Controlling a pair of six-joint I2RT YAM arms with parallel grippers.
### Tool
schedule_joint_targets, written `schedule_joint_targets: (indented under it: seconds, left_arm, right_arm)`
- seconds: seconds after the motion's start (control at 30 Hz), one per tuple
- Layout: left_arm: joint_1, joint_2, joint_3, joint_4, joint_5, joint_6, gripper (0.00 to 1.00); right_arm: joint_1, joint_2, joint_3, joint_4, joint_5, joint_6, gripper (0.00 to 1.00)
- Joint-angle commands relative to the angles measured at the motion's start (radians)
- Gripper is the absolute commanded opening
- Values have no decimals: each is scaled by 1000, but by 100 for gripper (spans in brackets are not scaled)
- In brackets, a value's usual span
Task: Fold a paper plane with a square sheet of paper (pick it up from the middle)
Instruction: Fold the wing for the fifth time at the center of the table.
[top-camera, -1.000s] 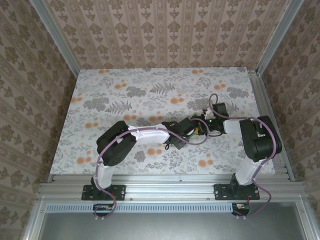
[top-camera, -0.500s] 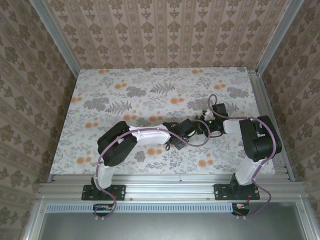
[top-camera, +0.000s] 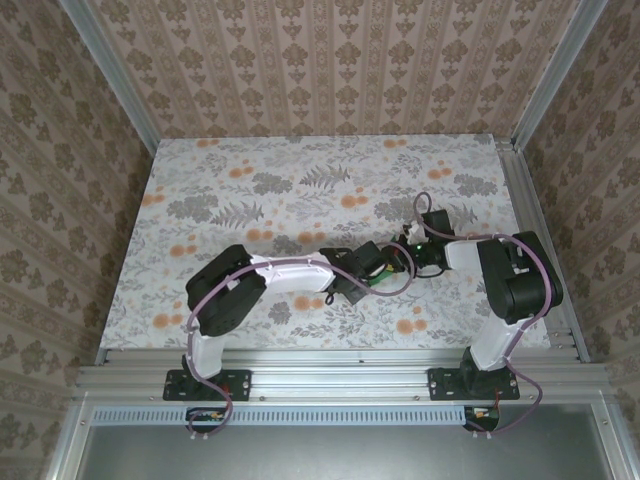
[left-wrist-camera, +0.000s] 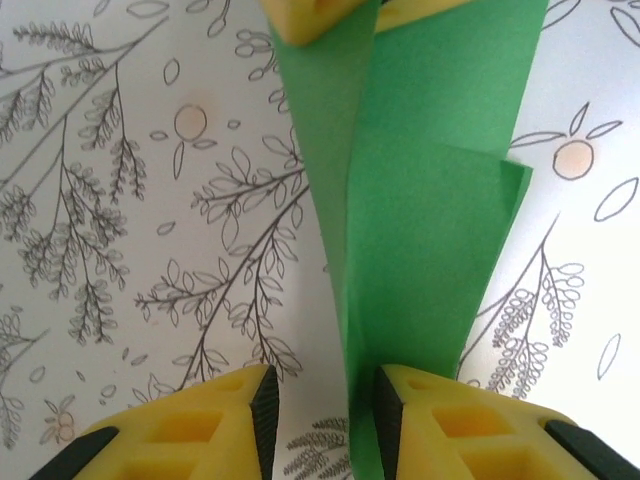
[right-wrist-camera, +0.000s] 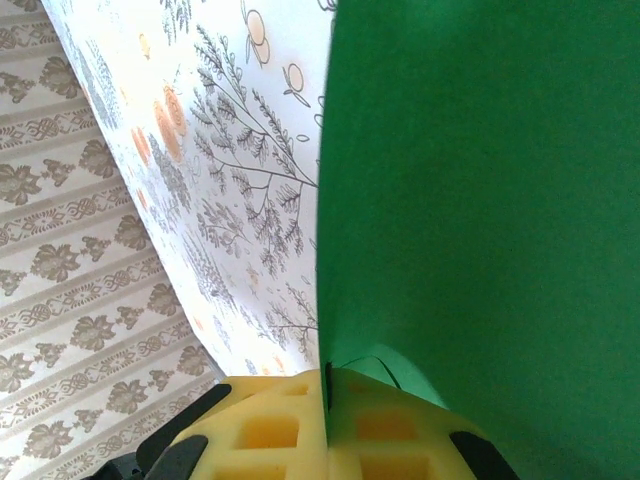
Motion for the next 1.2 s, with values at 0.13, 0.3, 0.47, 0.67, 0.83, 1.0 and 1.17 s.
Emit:
schedule_joint_targets:
  seconds: [0.13, 0.3, 0.47, 0.67, 0.83, 1.0, 1.17]
  left_arm:
    - [-11, -47, -46, -28, 55, -68, 37]
    - [-16, -70, -44, -33, 41, -81, 39]
    - [-17, -117, -39, -48, 16, -101, 48]
    - [-18, -118, -44, -56, 41, -127, 48]
    - [-20, -88, -63, -42, 76, -135, 49]
    - [-21, -53, -62, -46, 77, -132, 49]
    - [-19, -37, -70, -43, 62, -133, 49]
  right_arm:
    - [1, -21, -26, 43, 2, 1, 0]
    - [0, -38, -31, 46, -1, 0, 0]
    - [0, -36, -36, 56, -3, -3, 0]
    - [-1, -41, -42, 70, -10, 2, 0]
    - [2, -47, -46, 72, -13, -1, 0]
    - [5, -50, -52, 76, -14, 3, 0]
    - [10, -54, -54, 82, -17, 6, 0]
